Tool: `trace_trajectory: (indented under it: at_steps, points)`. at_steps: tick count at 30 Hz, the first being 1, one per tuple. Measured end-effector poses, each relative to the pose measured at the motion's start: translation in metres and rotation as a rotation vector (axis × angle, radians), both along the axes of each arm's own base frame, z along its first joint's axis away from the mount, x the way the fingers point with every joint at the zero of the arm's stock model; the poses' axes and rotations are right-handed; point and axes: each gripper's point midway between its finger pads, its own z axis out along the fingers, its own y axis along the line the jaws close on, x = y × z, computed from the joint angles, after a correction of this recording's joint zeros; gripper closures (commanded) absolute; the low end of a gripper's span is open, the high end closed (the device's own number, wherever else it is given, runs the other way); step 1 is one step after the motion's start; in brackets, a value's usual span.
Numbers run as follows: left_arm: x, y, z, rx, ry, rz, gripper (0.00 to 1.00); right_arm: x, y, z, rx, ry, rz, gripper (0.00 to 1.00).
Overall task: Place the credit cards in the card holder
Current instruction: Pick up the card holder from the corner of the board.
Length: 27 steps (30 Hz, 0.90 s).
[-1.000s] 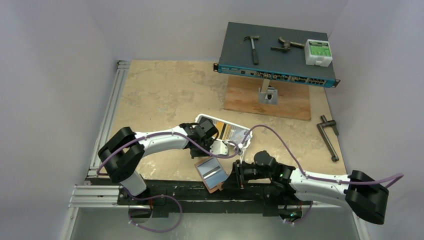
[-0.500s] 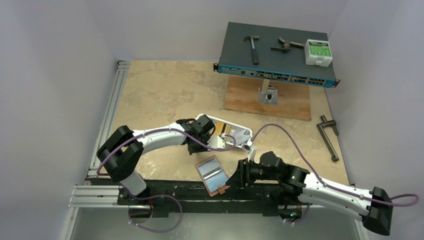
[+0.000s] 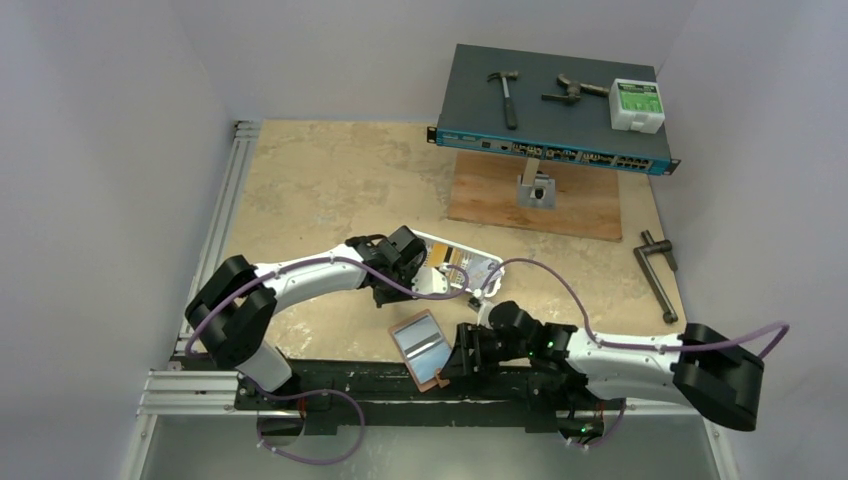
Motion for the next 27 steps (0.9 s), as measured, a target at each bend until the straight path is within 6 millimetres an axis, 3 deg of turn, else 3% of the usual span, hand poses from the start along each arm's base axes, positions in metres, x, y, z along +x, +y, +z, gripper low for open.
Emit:
trace_trajectory:
  at_steps: [5,14,20,27]
  points:
    - [-0.001,-0.001,0.006,-0.016,-0.006,0.003,0.92,0.011,0.010,0.004,-0.015,-0.013,0.009,0.41]
    - [-0.001,-0.001,0.013,-0.037,-0.019,0.006,0.92,0.051,-0.020,0.001,-0.119,-0.088,-0.094,0.39]
    - [-0.006,0.000,0.011,-0.041,-0.003,0.002,0.92,0.054,-0.022,-0.003,-0.139,-0.087,-0.089,0.40]
    - [-0.019,0.006,0.008,-0.084,-0.001,-0.039,0.92,0.051,0.002,-0.004,-0.009,-0.044,-0.046,0.43]
